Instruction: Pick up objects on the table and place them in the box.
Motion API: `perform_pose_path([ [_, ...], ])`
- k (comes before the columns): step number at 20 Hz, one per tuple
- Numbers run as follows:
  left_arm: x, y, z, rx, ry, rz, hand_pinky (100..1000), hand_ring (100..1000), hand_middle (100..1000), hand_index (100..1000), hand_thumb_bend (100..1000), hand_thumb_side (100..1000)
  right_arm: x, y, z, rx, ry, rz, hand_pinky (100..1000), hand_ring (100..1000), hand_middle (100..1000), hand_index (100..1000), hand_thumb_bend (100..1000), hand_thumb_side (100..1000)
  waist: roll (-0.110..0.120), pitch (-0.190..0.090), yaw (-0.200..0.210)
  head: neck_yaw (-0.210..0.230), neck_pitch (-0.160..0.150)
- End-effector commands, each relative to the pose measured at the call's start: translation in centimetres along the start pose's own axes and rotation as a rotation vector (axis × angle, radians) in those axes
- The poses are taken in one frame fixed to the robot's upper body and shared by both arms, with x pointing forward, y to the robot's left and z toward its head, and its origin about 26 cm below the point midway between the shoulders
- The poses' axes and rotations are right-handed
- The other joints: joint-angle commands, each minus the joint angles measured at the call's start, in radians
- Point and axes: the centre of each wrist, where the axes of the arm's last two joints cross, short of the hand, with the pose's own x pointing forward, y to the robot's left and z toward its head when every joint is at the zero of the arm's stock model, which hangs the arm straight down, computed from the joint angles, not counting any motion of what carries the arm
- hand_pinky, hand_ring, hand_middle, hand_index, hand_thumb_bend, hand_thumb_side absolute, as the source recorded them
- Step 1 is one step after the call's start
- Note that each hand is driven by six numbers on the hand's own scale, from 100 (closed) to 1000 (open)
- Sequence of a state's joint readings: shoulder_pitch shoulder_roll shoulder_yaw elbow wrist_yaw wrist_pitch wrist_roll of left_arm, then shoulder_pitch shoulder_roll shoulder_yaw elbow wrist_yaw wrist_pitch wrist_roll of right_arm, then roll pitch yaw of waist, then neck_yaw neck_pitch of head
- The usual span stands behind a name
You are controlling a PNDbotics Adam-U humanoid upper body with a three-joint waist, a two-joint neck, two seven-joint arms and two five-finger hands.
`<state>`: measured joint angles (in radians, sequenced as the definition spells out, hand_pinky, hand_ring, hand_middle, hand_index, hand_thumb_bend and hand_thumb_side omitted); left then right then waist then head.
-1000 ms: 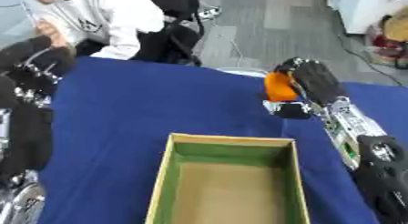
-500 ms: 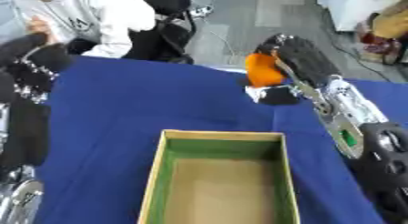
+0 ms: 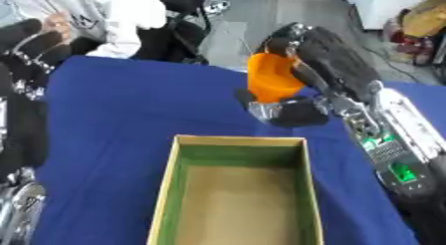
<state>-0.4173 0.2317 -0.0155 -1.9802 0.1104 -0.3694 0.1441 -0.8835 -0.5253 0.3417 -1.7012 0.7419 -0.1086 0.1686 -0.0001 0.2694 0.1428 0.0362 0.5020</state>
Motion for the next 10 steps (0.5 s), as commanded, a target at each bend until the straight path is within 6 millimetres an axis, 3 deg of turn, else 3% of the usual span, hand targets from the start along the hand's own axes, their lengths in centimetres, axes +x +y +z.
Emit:
perform_pose_path([
  [1,0.6,0.4,-0.6,-0.013,-0.036,-0.027,832,766,797,813,829,522,1.3,-0.7,0.0,-0.014,-0.049,-0.028,100,100,100,100,173,448,0.004,-0.023,-0.002,0.008,0.007],
  [3,0.7,0.4,-0.6,-0.015,-0.044,-0.029,832,766,797,813,822,518,2.0,-0.4,0.1,-0.006,-0.074,-0.056,100,100,100,100,131,445,0.004,-0.024,-0.001,0.008,0.009],
  [4,0.7,0.3,-0.7,-0.017,-0.049,-0.03,832,765,797,813,830,520,2.4,-0.3,0.2,0.0,-0.087,-0.071,100,100,100,100,177,449,0.004,-0.024,-0.001,0.008,0.01],
  [10,0.7,0.2,-0.8,-0.027,-0.07,-0.031,831,763,797,812,833,519,3.8,1.2,0.5,0.063,-0.142,-0.127,100,100,100,100,179,454,0.004,-0.025,0.002,0.007,0.016],
])
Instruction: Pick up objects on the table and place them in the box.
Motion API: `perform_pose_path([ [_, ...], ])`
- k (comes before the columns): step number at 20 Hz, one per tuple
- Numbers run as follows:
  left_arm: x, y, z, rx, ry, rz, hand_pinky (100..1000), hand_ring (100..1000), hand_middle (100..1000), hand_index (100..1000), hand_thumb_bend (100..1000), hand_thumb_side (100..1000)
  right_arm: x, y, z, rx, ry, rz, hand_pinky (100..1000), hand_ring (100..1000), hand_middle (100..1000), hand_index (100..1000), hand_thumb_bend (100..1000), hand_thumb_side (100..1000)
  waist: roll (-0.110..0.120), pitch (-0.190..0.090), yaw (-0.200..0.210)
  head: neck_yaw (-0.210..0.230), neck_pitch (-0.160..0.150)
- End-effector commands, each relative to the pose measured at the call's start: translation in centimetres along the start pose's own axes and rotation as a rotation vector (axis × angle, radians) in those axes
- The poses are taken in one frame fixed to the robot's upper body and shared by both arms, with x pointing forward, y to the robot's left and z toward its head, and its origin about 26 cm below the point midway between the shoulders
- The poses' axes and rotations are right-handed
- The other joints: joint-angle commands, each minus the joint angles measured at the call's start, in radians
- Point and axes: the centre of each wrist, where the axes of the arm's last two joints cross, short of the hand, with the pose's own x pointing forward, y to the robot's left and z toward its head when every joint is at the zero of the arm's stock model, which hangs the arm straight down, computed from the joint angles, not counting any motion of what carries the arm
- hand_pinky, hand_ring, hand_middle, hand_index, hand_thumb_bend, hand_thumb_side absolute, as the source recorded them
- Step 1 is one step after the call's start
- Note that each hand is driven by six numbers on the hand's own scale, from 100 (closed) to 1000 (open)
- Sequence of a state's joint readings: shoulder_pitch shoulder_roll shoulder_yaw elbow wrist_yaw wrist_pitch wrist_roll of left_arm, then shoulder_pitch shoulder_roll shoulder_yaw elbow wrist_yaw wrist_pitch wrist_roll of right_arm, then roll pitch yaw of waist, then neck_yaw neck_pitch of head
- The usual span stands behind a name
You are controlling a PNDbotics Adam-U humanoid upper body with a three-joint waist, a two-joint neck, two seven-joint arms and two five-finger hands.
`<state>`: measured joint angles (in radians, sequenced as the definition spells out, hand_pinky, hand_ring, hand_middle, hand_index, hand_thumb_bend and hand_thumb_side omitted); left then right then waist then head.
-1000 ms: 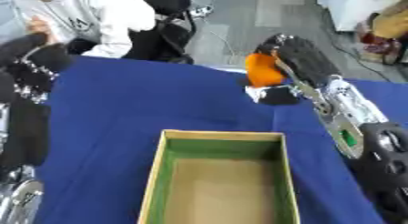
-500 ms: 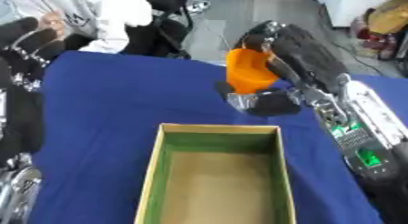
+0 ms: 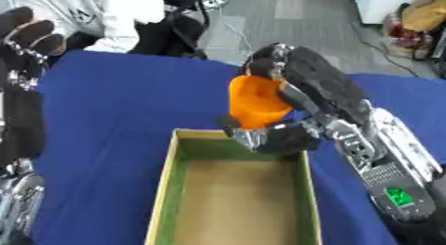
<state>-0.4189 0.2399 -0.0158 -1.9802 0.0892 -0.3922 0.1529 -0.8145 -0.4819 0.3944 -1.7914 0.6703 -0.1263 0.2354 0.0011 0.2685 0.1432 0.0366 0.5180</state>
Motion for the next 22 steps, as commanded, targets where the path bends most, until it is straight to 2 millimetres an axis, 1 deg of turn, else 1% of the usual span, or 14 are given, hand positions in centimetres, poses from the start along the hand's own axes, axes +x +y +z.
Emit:
perform_pose_path([
  [1,0.6,0.0,-0.8,-0.022,-0.048,-0.008,831,763,797,812,834,518,0.6,0.1,-0.2,0.023,-0.038,-0.006,100,100,100,100,180,458,0.003,-0.025,0.003,0.006,0.001],
  [5,0.6,-0.2,-0.9,-0.027,-0.056,0.001,830,762,797,812,836,518,0.4,1.6,-0.2,0.089,-0.05,-0.028,100,100,100,100,195,469,0.002,-0.026,0.01,0.006,0.0],
  [11,0.6,-0.3,-1.0,-0.026,-0.057,0.003,830,762,797,812,839,518,-0.6,3.2,-0.1,0.099,-0.063,0.015,100,100,100,110,284,546,0.0,-0.028,0.018,0.006,-0.001],
  [12,0.6,-0.3,-1.0,-0.026,-0.057,0.004,829,762,797,812,839,519,-0.8,3.4,0.0,0.093,-0.066,0.024,100,100,100,138,312,582,0.0,-0.028,0.019,0.006,-0.001],
  [13,0.6,-0.3,-1.0,-0.027,-0.057,0.004,829,762,796,812,839,518,-0.9,3.6,0.0,0.087,-0.072,0.034,100,100,100,167,313,625,-0.001,-0.028,0.019,0.006,-0.001],
  [14,0.6,-0.3,-1.0,-0.027,-0.057,0.004,829,762,797,812,839,518,-1.0,3.8,0.0,0.078,-0.078,0.046,100,100,117,221,330,659,-0.001,-0.028,0.02,0.006,-0.001],
  [15,0.6,-0.3,-1.0,-0.028,-0.056,0.004,829,762,796,812,840,519,-1.2,3.9,0.1,0.07,-0.088,0.058,100,103,211,294,329,695,-0.001,-0.028,0.02,0.006,0.0],
  [16,0.6,-0.3,-1.0,-0.028,-0.056,0.004,829,762,796,812,840,519,-1.3,4.2,0.2,0.062,-0.095,0.067,100,190,296,379,333,730,-0.001,-0.029,0.02,0.005,0.001],
  [17,0.6,-0.3,-1.0,-0.028,-0.055,0.004,829,762,796,812,840,519,-1.5,4.4,0.2,0.056,-0.101,0.071,100,218,327,407,334,748,-0.002,-0.029,0.021,0.005,0.002],
  [19,0.6,-0.3,-0.9,-0.028,-0.055,0.003,829,762,796,811,841,520,-1.8,4.9,0.4,0.052,-0.109,0.075,100,377,484,560,348,859,-0.002,-0.03,0.02,0.006,0.003],
  [20,0.6,-0.3,-0.9,-0.028,-0.055,0.003,829,762,796,811,841,520,-2.0,5.1,0.4,0.053,-0.112,0.077,100,441,545,632,353,919,-0.002,-0.03,0.02,0.006,0.003],
  [21,0.6,-0.3,-0.9,-0.029,-0.055,0.003,828,762,796,811,841,520,-2.1,5.4,0.5,0.059,-0.116,0.076,117,488,597,685,363,972,-0.002,-0.03,0.02,0.006,0.004],
  [22,0.6,-0.3,-0.9,-0.029,-0.054,0.003,828,762,796,811,841,520,-2.1,5.6,0.5,0.066,-0.12,0.074,157,501,611,702,366,995,-0.002,-0.03,0.02,0.006,0.005],
])
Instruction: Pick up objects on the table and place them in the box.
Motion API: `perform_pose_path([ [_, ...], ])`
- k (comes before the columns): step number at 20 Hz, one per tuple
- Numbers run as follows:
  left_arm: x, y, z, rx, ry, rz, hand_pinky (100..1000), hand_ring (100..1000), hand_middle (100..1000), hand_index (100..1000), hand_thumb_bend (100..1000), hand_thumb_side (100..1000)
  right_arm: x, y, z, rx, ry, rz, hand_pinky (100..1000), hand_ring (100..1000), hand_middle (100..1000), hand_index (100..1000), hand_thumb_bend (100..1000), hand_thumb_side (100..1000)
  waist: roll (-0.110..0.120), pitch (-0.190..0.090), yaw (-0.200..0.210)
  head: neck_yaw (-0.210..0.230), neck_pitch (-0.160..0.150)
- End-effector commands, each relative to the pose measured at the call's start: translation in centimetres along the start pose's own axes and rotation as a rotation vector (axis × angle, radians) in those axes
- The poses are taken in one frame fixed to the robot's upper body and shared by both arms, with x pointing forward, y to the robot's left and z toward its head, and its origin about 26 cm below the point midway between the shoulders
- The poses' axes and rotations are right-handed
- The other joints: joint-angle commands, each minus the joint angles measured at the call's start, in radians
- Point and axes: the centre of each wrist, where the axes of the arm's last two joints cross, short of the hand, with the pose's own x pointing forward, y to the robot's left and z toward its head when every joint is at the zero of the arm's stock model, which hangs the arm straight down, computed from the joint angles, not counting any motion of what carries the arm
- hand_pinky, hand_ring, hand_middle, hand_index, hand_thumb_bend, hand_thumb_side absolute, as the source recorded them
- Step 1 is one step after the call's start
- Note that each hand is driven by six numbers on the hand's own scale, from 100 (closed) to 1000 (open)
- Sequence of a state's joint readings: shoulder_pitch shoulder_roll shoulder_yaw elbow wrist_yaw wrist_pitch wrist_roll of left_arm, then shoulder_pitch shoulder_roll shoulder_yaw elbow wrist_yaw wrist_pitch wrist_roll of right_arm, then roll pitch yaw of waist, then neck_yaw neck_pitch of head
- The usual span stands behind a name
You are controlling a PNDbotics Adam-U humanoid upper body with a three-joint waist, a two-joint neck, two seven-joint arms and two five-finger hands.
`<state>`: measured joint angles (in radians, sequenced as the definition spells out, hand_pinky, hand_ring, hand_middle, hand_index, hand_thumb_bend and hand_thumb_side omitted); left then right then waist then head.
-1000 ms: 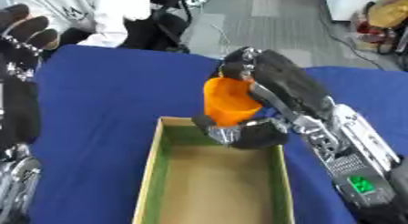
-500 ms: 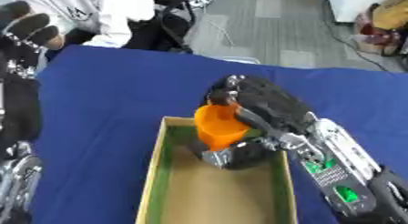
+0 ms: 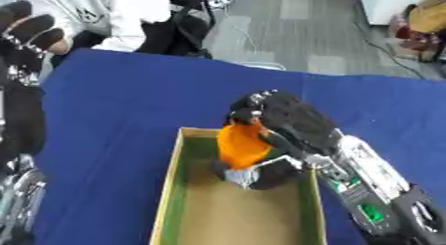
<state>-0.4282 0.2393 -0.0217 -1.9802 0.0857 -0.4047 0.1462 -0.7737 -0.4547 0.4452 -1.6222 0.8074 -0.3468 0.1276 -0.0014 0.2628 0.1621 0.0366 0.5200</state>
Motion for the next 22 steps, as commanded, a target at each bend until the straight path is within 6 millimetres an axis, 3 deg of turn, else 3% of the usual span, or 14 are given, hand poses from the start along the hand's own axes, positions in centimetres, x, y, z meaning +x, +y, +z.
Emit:
perform_pose_path([
  [1,0.59,0.0,-0.68,-0.016,-0.033,-0.003,828,762,796,811,842,520,-0.04,0.11,-0.22,-0.005,-0.026,0.006,293,563,677,755,386,1000,0.001,-0.024,0.001,0.007,0.004],
  [3,0.59,0.01,-0.69,-0.016,-0.034,-0.003,828,761,796,811,842,521,-0.08,0.45,-0.17,0.007,-0.043,-0.011,480,655,748,811,405,1000,0.001,-0.024,0.0,0.008,0.005],
  [4,0.59,0.01,-0.69,-0.016,-0.034,-0.003,828,761,796,811,842,520,-0.13,0.53,-0.14,0.012,-0.048,-0.018,438,633,733,798,398,1000,0.001,-0.024,0.0,0.008,0.005],
  [5,0.59,0.01,-0.69,-0.016,-0.035,-0.003,828,761,796,811,842,521,-0.16,0.61,-0.11,0.017,-0.054,-0.023,555,692,774,824,428,1000,0.001,-0.024,0.0,0.009,0.006],
  [9,0.59,0.01,-0.7,-0.017,-0.035,-0.003,828,761,796,811,843,521,-0.27,0.74,-0.02,0.021,-0.062,-0.04,619,729,806,854,411,1000,0.001,-0.024,0.0,0.01,0.008],
  [18,0.6,0.02,-0.71,-0.019,-0.036,-0.003,827,761,796,811,846,522,-0.28,0.57,0.1,0.01,-0.072,-0.05,675,757,836,901,433,1000,0.0,-0.026,-0.001,0.012,0.013],
  [19,0.6,0.02,-0.72,-0.019,-0.036,-0.004,827,760,796,811,847,522,-0.29,0.56,0.11,0.009,-0.075,-0.053,762,778,845,926,482,1000,0.0,-0.026,-0.001,0.012,0.014],
  [20,0.6,0.03,-0.72,-0.019,-0.037,-0.004,827,760,796,811,847,522,-0.29,0.54,0.12,0.009,-0.079,-0.056,718,769,842,920,464,1000,-0.001,-0.027,-0.001,0.012,0.014],
  [21,0.6,0.04,-0.72,-0.019,-0.037,-0.004,827,760,796,811,848,522,-0.3,0.49,0.12,0.006,-0.083,-0.06,901,819,864,965,502,1000,-0.001,-0.027,-0.002,0.013,0.015],
  [22,0.6,0.04,-0.71,-0.02,-0.037,-0.005,827,760,796,811,848,522,-0.31,0.45,0.13,0.004,-0.086,-0.066,853,797,851,943,508,1000,-0.001,-0.027,-0.002,0.013,0.015],
])
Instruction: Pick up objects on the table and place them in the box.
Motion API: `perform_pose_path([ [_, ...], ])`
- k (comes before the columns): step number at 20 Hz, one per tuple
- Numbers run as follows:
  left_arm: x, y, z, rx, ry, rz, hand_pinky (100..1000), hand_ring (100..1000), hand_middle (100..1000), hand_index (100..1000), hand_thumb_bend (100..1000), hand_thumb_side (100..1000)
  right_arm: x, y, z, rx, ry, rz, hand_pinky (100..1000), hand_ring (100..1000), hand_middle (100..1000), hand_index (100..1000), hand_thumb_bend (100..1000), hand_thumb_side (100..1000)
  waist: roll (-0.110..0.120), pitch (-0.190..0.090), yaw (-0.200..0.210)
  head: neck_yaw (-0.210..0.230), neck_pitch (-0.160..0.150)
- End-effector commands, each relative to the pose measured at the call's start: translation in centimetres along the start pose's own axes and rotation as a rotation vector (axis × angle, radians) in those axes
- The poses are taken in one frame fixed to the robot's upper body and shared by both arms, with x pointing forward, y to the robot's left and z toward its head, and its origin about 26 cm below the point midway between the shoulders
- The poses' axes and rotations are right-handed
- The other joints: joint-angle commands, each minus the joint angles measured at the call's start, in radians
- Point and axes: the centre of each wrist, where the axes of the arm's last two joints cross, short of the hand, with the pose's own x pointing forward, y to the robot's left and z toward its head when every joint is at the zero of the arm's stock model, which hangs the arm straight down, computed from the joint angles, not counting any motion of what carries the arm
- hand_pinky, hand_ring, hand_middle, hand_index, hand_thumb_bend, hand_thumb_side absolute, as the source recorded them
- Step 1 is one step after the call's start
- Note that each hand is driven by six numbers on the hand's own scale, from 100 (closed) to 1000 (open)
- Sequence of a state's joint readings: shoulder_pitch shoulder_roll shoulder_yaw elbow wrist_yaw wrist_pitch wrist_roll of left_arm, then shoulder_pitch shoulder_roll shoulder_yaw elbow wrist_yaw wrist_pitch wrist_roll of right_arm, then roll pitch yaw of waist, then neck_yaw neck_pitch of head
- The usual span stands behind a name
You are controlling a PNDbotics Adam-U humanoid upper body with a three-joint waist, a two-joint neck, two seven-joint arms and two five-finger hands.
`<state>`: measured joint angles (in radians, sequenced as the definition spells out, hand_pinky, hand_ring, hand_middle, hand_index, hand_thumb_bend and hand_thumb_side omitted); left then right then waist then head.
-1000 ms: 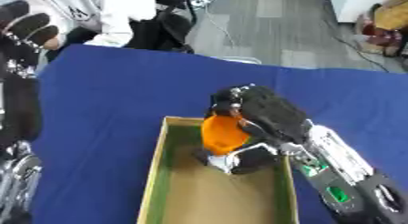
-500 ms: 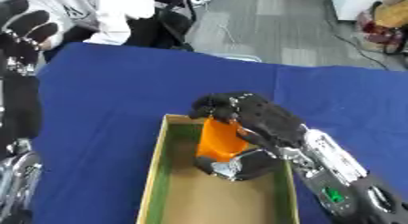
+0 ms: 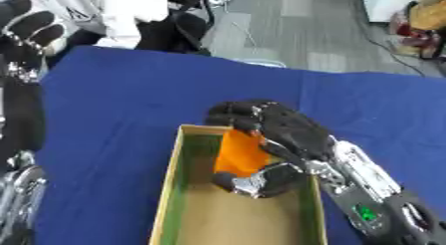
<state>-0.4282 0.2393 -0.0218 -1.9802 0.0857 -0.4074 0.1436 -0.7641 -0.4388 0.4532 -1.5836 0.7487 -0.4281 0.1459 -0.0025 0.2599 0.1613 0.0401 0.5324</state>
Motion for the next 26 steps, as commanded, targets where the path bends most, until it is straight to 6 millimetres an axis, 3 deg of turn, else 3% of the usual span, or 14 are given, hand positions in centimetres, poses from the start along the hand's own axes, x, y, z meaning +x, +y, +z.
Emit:
perform_pose_path([
  [1,0.6,0.0,-0.7,-0.017,-0.035,-0.006,827,760,796,810,849,522,-0.1,-1.0,0.1,-0.016,-0.017,0.005,1000,907,918,1000,464,1000,0.0,-0.025,-0.002,0.01,0.003],
  [2,0.6,0.0,-0.7,-0.017,-0.035,-0.006,827,760,796,811,848,522,-0.1,-0.9,0.1,-0.011,-0.017,-0.003,1000,890,906,1000,464,1000,0.0,-0.026,-0.002,0.01,0.003],
  [3,0.6,0.0,-0.7,-0.018,-0.035,-0.006,826,760,796,810,849,522,-0.1,-0.8,0.1,-0.002,-0.018,-0.014,1000,946,944,1000,469,1000,0.0,-0.026,-0.002,0.01,0.004],
  [4,0.6,0.0,-0.7,-0.018,-0.035,-0.006,827,760,796,810,849,522,-0.1,-0.8,0.1,0.007,-0.019,-0.025,1000,921,926,1000,464,1000,0.0,-0.026,-0.002,0.011,0.004],
  [5,0.6,0.0,-0.7,-0.018,-0.036,-0.006,826,760,795,810,850,522,-0.1,-0.8,0.2,0.013,-0.02,-0.034,1000,969,964,1000,476,1000,0.0,-0.027,-0.002,0.011,0.004],
  [7,0.6,0.1,-0.7,-0.018,-0.036,-0.006,826,760,795,810,850,522,-0.2,-0.9,0.2,0.02,-0.018,-0.047,1000,970,967,1000,492,1000,-0.001,-0.028,-0.003,0.012,0.004],
  [10,0.6,0.1,-0.7,-0.018,-0.035,-0.007,826,759,795,810,850,512,-0.2,-1.2,0.3,-0.003,-0.013,-0.06,1000,949,943,1000,547,1000,-0.001,-0.029,-0.003,0.013,0.003],
  [14,0.6,0.1,-0.6,-0.019,-0.03,-0.013,825,759,795,810,851,523,-0.1,-1.4,1.0,-0.114,0.006,-0.102,999,878,877,1000,507,1000,-0.003,-0.033,-0.009,0.021,-0.003],
  [16,0.6,0.2,-0.6,-0.02,-0.026,-0.019,825,759,795,809,851,524,0.2,-1.8,2.3,-0.211,0.024,-0.135,910,824,835,946,440,1000,-0.005,-0.037,-0.015,0.033,-0.007],
  [17,0.6,0.3,-0.5,-0.021,-0.023,-0.022,825,759,795,809,851,525,0.4,-2.2,2.9,-0.261,0.033,-0.152,800,770,794,905,389,1000,-0.006,-0.038,-0.018,0.038,-0.008],
  [21,0.6,0.6,-0.2,-0.028,0.001,-0.041,825,760,795,809,846,527,2.4,-4.4,6.9,-0.558,0.08,-0.261,528,616,653,780,309,1000,-0.006,-0.044,-0.039,0.073,-0.012],
  [22,0.6,0.7,-0.1,-0.031,0.008,-0.047,825,761,794,808,840,529,3.0,-4.7,7.9,-0.626,0.094,-0.295,393,516,560,698,188,1000,-0.004,-0.044,-0.045,0.086,-0.014],
  [24,0.6,0.9,0.1,-0.036,0.026,-0.062,824,762,794,807,834,531,3.4,-4.5,9.5,-0.734,0.118,-0.366,318,453,497,655,105,1000,0.001,-0.045,-0.057,0.113,-0.015],
  [26,0.6,1.1,0.2,-0.045,0.046,-0.081,824,763,794,804,821,533,3.4,-4.0,10.6,-0.795,0.108,-0.421,268,411,463,626,100,998,0.006,-0.044,-0.07,0.133,-0.016],
])
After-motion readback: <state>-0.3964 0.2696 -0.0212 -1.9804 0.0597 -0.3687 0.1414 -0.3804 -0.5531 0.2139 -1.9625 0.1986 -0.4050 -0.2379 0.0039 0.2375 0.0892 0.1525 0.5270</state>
